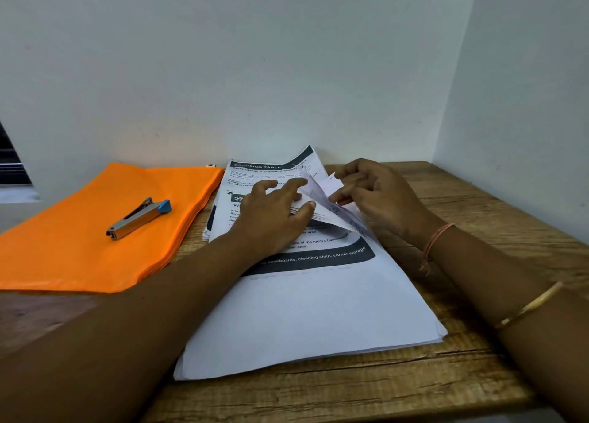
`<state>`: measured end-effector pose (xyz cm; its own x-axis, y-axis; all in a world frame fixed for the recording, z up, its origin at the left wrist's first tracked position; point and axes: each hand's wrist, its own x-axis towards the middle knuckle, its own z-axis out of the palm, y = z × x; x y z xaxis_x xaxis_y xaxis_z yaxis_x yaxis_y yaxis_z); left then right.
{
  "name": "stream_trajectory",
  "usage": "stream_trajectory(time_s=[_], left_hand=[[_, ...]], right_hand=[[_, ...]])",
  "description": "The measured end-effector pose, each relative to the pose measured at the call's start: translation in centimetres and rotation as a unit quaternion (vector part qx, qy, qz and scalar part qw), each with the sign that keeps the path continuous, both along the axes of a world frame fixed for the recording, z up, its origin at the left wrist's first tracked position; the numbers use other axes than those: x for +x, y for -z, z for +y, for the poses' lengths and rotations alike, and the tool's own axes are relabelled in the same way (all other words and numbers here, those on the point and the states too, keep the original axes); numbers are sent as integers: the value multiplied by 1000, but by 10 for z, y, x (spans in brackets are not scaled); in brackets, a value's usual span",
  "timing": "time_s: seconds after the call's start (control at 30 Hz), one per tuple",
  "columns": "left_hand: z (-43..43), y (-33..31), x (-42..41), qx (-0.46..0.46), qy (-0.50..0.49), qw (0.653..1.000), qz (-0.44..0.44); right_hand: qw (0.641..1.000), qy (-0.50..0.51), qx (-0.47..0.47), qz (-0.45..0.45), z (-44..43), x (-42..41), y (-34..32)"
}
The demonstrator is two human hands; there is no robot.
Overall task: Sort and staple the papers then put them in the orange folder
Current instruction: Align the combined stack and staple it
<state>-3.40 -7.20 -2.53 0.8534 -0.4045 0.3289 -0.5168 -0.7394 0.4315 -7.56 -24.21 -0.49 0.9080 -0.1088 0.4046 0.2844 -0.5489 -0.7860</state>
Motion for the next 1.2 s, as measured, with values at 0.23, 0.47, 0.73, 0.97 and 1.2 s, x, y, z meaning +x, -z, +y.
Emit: stream_trajectory(time_s=[0.23, 0.47, 0.73, 0.97, 1.2], left_hand=[[0, 4, 5, -8, 11, 1000, -6], [1, 6, 8, 13, 8, 1000, -5], [1, 7, 8, 11, 6, 1000, -12], [0, 6, 8, 6, 4, 1000, -12], [0, 6, 8, 22, 7, 1000, -18]], right_hand=[[999, -39, 8, 9, 5, -3, 1], [999, -40, 7, 5, 3, -2, 1], [999, -42, -1, 5, 3, -3, 1], [999, -41, -5, 3, 3, -2, 2], [999, -43, -9, 2, 2, -2, 2]])
